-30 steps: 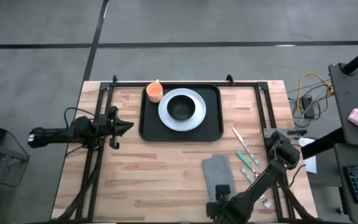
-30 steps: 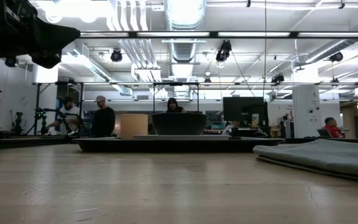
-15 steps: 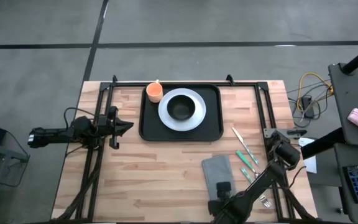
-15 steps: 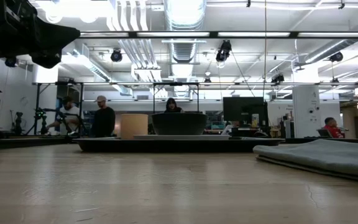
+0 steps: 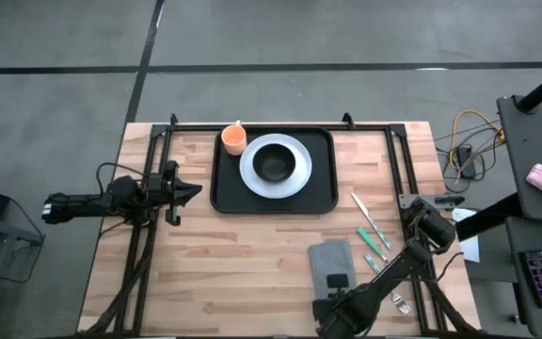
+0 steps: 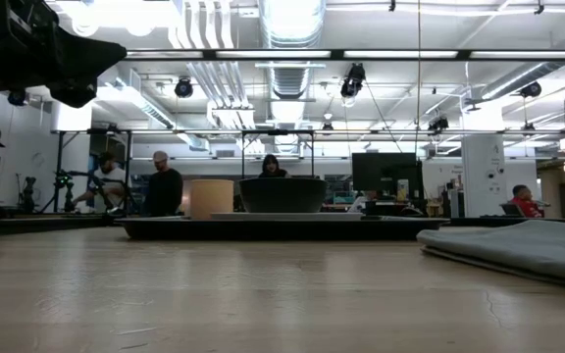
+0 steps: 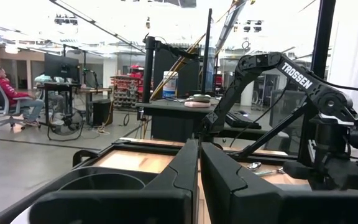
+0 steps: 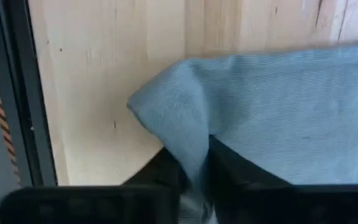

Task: Set up tray
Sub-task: Put the gray napkin on the black serving tray to the right of the white plate

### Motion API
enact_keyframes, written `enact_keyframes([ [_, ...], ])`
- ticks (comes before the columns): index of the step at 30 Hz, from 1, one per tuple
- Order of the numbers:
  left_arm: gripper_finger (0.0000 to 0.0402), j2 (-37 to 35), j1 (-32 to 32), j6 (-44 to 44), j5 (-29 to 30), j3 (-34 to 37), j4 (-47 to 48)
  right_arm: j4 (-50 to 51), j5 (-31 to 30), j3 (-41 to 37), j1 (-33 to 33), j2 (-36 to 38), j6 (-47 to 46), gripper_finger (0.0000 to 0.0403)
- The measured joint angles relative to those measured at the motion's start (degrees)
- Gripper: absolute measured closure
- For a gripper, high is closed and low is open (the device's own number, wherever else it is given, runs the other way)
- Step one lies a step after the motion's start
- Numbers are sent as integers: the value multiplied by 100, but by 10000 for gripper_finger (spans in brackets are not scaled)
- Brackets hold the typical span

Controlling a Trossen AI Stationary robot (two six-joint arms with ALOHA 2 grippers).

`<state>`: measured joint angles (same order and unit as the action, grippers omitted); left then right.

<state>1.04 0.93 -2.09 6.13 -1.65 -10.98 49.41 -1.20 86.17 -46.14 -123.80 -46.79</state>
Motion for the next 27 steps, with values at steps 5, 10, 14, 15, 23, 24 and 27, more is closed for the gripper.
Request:
enact_keyframes([
  [5, 401, 1, 1, 0, -1, 0, 1, 44, 252, 80, 132, 96, 25, 386],
  [10, 401, 0, 0, 0, -2, 0, 2, 106, 83, 216, 252, 317, -18, 390],
  [14, 401, 1, 1, 0, -1, 0, -1, 109, -53, 381, 415, 815, 53, 390],
  [15, 401, 2, 2, 0, 0, 0, -11, 152, -81, 393, 459, 943, 87, 390],
  [23, 401, 2, 0, 0, 0, 0, -47, 923, -523, 400, 1031, 2206, 380, 391],
  [24, 401, 2, 0, 0, -2, 0, -52, 1030, -577, 394, 1119, 2347, 391, 391],
  [27, 401, 2, 2, 2, -2, 0, -59, 1222, -857, 391, 1432, 2828, 559, 391],
])
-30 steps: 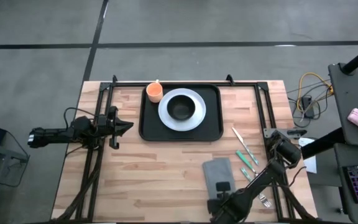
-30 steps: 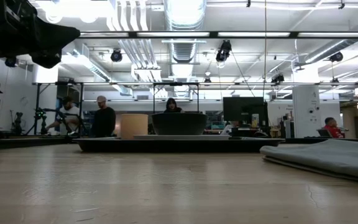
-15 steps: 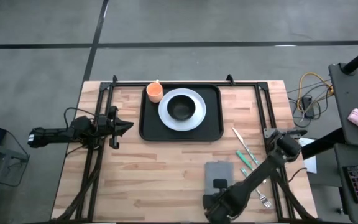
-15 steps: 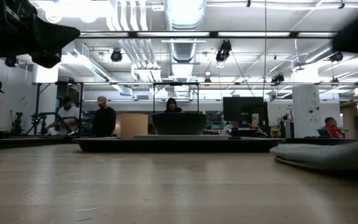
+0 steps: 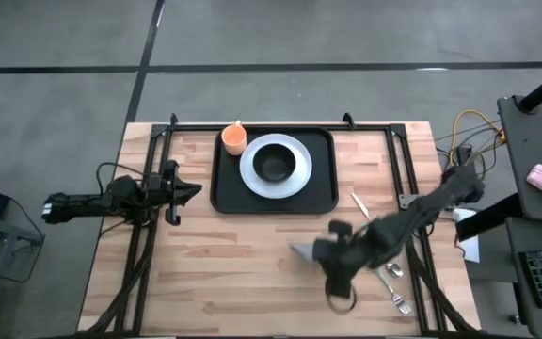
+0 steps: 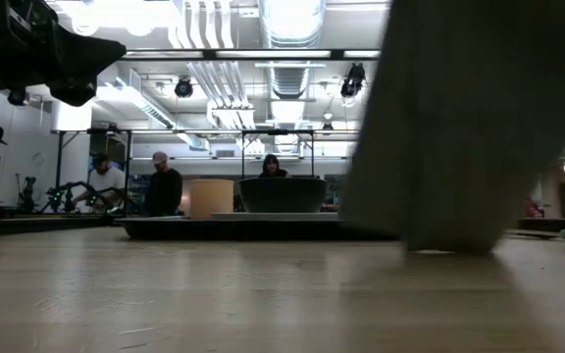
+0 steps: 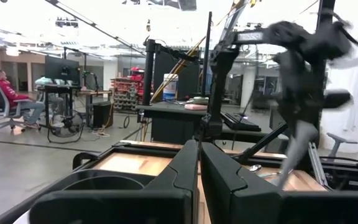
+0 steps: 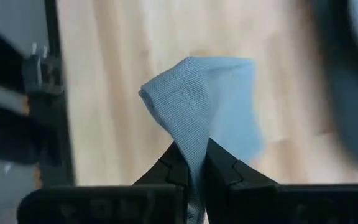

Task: Set up tray
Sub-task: Put the gray napkin on the black serving tray to the right of the white plate

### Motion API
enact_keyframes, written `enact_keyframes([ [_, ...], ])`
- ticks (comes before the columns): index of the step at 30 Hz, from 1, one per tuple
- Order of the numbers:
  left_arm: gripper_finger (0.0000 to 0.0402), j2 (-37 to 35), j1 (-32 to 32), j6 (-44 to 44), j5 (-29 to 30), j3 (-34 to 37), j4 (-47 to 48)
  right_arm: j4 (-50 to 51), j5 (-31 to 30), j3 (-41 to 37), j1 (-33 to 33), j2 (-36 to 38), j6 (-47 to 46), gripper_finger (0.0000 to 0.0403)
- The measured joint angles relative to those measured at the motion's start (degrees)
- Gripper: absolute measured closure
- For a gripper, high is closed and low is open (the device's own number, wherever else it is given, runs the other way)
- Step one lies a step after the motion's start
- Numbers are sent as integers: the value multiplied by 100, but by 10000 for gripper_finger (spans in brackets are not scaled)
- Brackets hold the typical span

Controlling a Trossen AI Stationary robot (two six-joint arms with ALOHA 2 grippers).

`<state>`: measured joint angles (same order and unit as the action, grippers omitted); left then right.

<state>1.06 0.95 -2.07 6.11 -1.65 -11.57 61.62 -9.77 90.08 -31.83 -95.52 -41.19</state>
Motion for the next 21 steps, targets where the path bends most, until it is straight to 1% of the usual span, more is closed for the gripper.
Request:
enact_keyframes([
  [6, 401, 0, 0, 0, -2, 0, -2, 283, -691, 16, 807, 860, 670, 392],
  [11, 401, 0, 0, 0, 0, 0, -23, 948, -1458, 74, 1434, 1470, 1257, 392],
  [14, 401, 0, 0, 0, 1, 0, -29, 1221, -1799, 62, 1846, 1681, 1729, 392],
  [17, 401, 0, 0, 0, 2, 0, -29, 1213, -2230, 63, 2323, 1864, 2211, 392],
  [19, 401, 0, 0, 0, 2, 0, -26, 1157, -2523, 63, 2652, 1883, 2489, 392],
  [21, 401, 0, 0, 0, 2, 0, -29, 1104, -2670, 55, 2980, 1806, 2864, 392],
])
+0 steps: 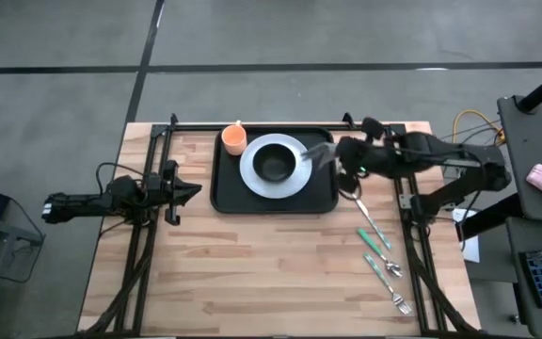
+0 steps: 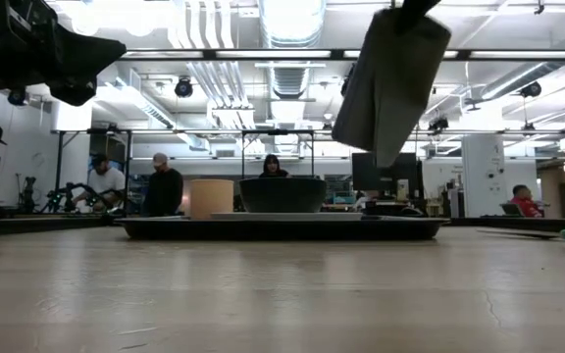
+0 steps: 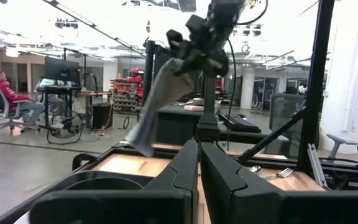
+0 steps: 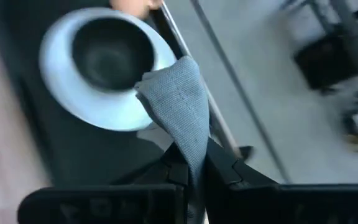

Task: Set up tray
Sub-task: Put the gray napkin on the black serving tray to the right of the white plate

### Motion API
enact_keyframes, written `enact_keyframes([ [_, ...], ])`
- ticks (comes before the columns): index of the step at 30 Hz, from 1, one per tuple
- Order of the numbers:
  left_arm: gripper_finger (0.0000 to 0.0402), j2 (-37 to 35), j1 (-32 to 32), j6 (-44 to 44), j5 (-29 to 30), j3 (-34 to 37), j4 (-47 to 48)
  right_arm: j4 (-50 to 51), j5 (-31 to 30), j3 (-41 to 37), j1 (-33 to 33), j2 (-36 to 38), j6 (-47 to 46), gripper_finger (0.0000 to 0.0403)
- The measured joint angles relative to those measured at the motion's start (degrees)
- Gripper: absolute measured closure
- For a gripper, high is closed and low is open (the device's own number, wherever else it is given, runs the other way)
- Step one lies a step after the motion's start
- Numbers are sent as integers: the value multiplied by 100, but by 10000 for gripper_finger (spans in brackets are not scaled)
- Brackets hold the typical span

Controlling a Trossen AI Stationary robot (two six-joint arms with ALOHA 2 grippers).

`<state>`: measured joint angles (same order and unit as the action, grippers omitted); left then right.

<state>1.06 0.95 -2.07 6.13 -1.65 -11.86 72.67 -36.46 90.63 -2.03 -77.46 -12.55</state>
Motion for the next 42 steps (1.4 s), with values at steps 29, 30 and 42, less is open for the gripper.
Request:
enact_keyframes([
  [29, 401, 0, 0, -1, 0, 0, 7, -1738, 1668, -1052, 2689, -1503, 2087, 392],
  [30, 401, 0, -1, 0, 0, 0, 7, -1714, 1724, -1158, 2659, -1497, 2027, 392],
  [42, 401, 0, 0, -1, 0, 0, 7, -1359, 2509, -1906, 2248, -1337, 1543, 392],
])
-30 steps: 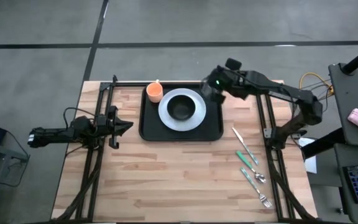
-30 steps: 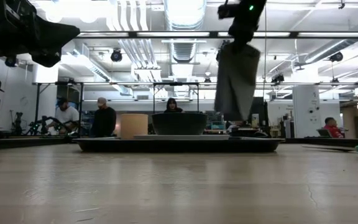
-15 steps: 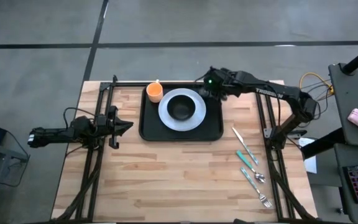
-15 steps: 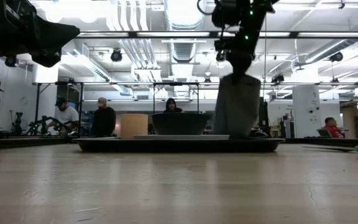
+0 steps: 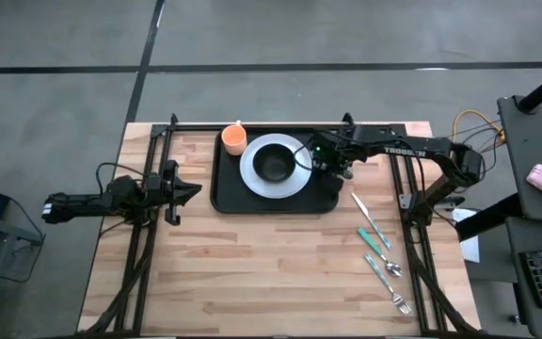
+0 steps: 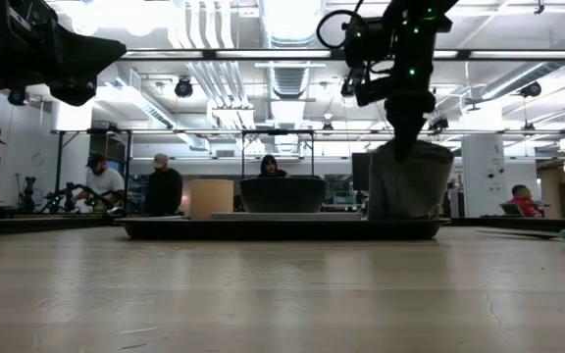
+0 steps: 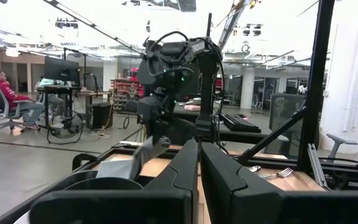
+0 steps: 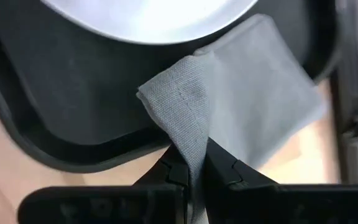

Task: Set up tray
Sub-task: Put the gray napkin on the black serving tray to the right of the white plate

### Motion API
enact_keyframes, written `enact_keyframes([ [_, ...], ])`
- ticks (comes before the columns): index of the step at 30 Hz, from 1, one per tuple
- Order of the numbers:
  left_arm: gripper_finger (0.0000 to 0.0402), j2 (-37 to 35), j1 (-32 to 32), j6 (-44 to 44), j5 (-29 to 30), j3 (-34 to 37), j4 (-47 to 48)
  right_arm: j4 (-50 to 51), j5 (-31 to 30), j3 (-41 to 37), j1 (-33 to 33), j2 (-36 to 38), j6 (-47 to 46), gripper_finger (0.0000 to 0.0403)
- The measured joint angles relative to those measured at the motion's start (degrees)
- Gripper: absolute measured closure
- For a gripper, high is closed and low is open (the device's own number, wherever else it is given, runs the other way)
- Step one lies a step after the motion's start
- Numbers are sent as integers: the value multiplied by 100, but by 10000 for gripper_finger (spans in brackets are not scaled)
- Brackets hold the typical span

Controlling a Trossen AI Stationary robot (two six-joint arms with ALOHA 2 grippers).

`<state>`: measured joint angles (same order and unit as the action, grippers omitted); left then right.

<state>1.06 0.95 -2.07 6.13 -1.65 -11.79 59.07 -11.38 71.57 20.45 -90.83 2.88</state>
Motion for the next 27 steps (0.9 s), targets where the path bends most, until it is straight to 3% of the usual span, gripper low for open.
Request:
enact_keyframes([
  [11, 401, 0, -1, 1, 0, 0, 0, -1073, 1222, -560, -257, -17, -926, 392],
  [19, 401, 0, -1, 1, 0, 0, 0, -1156, 1425, -1005, -297, -17, -1104, 388],
  [27, 401, 0, -2, 1, 1, 0, 0, -1174, 1447, -843, -308, -17, -1194, 320],
])
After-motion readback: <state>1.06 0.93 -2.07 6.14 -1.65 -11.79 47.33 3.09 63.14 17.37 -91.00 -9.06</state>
